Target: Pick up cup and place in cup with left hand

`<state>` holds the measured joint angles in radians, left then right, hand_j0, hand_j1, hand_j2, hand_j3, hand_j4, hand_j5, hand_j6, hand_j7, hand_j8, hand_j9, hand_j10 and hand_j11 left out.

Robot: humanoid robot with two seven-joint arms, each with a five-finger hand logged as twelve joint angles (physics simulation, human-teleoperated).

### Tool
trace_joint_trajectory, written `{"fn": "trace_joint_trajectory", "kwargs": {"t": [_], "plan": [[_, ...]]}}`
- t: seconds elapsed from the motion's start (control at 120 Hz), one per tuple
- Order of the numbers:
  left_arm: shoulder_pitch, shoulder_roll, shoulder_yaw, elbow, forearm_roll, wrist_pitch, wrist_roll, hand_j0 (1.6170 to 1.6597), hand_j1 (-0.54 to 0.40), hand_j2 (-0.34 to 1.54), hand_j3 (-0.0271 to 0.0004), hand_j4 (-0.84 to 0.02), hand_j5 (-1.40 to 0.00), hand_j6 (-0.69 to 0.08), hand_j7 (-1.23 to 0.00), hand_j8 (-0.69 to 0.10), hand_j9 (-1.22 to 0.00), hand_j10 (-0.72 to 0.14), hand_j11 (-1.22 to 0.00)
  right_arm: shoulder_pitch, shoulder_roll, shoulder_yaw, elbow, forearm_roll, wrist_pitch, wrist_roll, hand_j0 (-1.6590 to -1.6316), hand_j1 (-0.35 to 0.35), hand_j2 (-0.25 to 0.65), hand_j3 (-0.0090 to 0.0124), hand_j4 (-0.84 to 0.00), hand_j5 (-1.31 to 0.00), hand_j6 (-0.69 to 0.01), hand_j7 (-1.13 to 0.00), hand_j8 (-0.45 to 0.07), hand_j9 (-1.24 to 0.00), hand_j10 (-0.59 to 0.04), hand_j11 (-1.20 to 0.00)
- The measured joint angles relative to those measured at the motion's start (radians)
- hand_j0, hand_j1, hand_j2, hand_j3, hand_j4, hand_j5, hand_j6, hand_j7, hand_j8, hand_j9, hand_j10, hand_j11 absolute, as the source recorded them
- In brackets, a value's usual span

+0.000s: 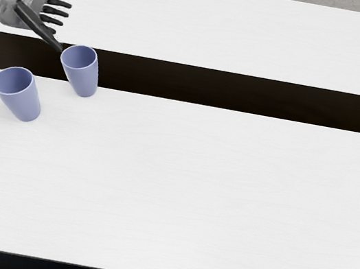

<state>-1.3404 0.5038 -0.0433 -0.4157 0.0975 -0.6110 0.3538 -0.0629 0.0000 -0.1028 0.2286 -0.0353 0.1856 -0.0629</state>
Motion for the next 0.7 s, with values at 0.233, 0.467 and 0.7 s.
{"fn": "trace_joint_trajectory", "kwargs": {"t": [0.233, 0.467, 0.7], "plan": [[-0.028, 0.041, 0.122, -0.297, 0.169, 0.207, -0.007, 1.6581, 0.349, 0.00, 0.0000, -0.001, 0.00, -0.002, 0.00, -0.001, 0.00, -0.001, 0.00, 0.000, 0.000, 0.000, 0.000, 0.000, 0.000, 0.000, -1.6581, -0.331, -0.003, 0.0000, -0.015, -0.02, -0.015, -0.02, -0.015, -0.02, -0.015, -0.02], [-0.032, 0.040, 0.144, -0.337, 0.207, 0.314, -0.008, 1.6581, 0.349, 0.00, 0.0000, -0.002, 0.00, -0.002, 0.00, -0.002, 0.00, -0.001, 0.00, 0.000, 0.000, 0.000, 0.000, 0.000, 0.000, 0.000, -1.6581, -0.331, -0.003, 0.0000, -0.015, -0.02, -0.015, -0.02, -0.015, -0.02, -0.015, -0.02], [-0.099, 0.059, 0.192, -0.407, 0.280, 0.439, -0.009, 1.6581, 0.304, 0.01, 0.0000, -0.040, -0.05, -0.040, -0.05, -0.040, -0.05, -0.039, -0.05, 0.000, 0.000, 0.000, 0.000, 0.000, 0.000, 0.000, -1.6581, -0.331, -0.003, 0.0000, -0.015, -0.02, -0.015, -0.02, -0.015, -0.02, -0.015, -0.02]]}}
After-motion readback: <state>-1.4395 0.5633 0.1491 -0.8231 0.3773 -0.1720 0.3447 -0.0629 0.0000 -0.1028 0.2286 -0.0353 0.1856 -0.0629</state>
